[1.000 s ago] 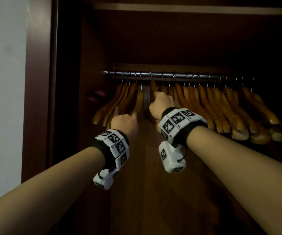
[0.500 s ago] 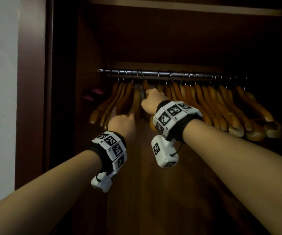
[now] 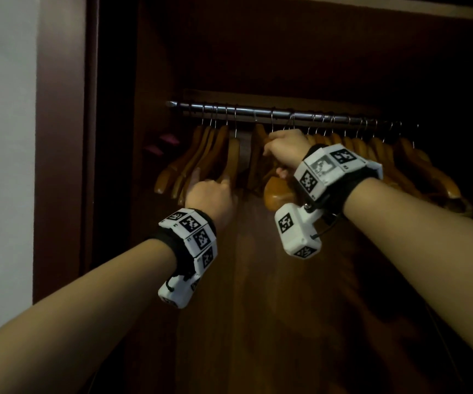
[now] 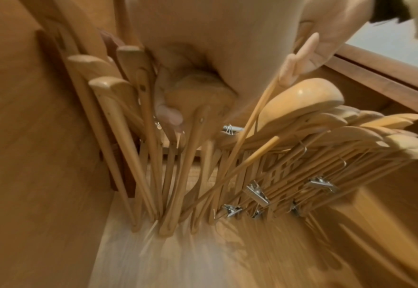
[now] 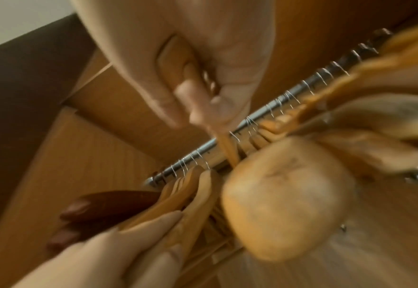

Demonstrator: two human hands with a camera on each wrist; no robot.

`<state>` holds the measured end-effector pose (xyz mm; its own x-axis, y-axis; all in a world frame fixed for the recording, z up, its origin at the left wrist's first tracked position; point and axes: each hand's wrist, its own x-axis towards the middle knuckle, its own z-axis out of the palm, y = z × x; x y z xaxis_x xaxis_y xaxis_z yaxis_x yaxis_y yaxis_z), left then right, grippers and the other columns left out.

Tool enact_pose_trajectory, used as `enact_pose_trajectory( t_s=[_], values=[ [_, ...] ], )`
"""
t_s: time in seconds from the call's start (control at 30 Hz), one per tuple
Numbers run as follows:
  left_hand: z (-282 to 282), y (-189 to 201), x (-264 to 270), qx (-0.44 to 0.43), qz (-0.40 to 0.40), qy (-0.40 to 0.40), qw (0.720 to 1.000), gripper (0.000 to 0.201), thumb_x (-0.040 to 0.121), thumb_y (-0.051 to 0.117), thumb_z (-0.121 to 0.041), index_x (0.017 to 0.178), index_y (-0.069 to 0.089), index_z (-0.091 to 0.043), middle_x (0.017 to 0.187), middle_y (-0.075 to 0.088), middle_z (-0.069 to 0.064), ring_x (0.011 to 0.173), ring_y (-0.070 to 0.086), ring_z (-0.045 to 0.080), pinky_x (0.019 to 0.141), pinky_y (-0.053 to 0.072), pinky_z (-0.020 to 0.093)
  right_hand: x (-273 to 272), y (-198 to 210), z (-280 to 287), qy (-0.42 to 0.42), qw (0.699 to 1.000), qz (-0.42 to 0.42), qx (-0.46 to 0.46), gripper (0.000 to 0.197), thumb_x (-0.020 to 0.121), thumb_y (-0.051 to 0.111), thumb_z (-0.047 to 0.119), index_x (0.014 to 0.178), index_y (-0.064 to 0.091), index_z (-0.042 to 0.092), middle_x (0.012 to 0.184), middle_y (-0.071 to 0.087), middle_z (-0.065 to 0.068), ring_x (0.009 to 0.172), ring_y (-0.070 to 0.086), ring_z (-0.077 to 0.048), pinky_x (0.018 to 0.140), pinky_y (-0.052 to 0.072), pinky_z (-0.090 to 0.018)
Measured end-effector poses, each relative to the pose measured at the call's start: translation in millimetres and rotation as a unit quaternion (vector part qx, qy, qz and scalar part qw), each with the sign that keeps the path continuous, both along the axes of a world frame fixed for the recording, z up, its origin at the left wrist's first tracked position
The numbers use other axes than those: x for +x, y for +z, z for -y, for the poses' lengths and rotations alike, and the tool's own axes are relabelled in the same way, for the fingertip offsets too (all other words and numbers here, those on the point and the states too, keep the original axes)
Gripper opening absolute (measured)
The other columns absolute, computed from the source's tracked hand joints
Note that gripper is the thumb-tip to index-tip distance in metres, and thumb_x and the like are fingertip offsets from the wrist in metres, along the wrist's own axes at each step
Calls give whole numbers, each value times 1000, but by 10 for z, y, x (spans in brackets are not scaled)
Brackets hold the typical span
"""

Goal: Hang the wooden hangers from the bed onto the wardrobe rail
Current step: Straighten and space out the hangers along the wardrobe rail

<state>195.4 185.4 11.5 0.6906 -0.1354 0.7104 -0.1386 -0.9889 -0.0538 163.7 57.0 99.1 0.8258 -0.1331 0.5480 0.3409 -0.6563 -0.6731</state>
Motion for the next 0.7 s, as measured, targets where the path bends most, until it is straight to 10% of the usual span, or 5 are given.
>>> enact_pose_trajectory(
  t_s=[0.37, 0.7],
  values=[
    [-20, -24, 24, -10, 3, -15, 1000, 47, 97, 32, -36, 140, 37, -19, 102, 67, 9, 106, 60, 26, 116, 3, 40, -145, 114, 36, -57, 997, 47, 8, 34, 88, 48, 12, 120, 58, 9, 81, 55, -9, 60, 48, -19, 47, 44, -23],
    [-15, -25, 32, -10, -7, -8, 1000, 47, 97, 33, -38, 139, 38, -18, 100, 67, 8, 106, 60, 26, 117, 4, 41, -293, 73, -19, -73, 991, 83, -72, 36, 89, 45, 16, 121, 60, 17, 98, 61, -8, 86, 53, -22, 72, 42, -29]
  ],
)
